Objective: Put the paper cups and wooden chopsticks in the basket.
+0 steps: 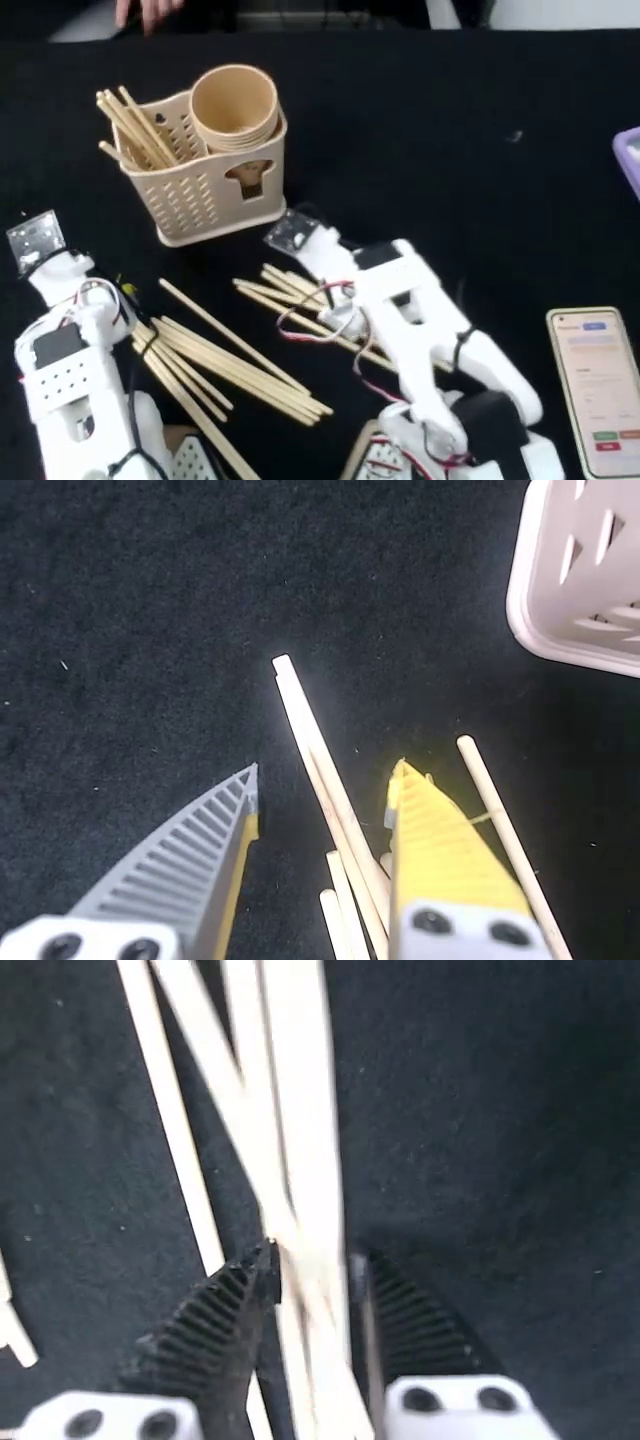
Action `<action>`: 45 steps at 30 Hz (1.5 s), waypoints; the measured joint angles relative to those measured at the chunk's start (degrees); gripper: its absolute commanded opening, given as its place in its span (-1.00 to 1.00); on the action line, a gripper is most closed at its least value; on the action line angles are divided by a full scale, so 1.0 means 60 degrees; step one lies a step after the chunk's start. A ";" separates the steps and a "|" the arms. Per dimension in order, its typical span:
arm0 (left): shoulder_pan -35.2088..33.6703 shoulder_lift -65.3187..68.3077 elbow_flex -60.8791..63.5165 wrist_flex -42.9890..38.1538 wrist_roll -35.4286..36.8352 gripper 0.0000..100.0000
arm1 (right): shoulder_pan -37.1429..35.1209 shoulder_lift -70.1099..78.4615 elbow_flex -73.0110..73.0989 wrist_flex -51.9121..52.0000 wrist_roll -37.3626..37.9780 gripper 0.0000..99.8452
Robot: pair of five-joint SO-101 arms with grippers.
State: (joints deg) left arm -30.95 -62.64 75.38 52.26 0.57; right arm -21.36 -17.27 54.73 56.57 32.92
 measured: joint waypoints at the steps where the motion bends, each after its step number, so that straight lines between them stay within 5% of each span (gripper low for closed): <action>1: 0.0000 0.0000 0.0000 0.0000 0.0000 -0.57 | 0.0029 0.0000 0.0088 -0.0044 -0.0044 -0.74; 7: 0.0000 0.0000 0.0000 0.0000 0.0000 -0.57 | 0.0029 0.0000 0.0615 -0.0879 -0.0059 -0.76; 10: 0.0000 0.0000 0.0000 0.0000 0.0000 -0.57 | 0.0015 0.0000 0.0630 -0.0952 -0.0059 -0.99; 23: 0.0000 0.0000 0.0000 0.0000 0.0000 -0.57 | 0.0059 -0.0161 -0.0513 0.0938 -0.0103 -0.98; 36: 0.0000 0.0000 0.0000 0.0000 0.0000 -0.57 | 0.0161 -0.0161 -0.0527 0.0689 -0.0132 -0.92; 45: 0.0000 0.0000 0.0000 0.0000 0.0000 -0.57 | 0.2623 -0.0161 -0.0527 -0.0762 0.0733 -0.88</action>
State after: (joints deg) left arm -30.95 -62.64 75.38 52.26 0.57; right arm -5.63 -18.24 51.56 52.00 37.32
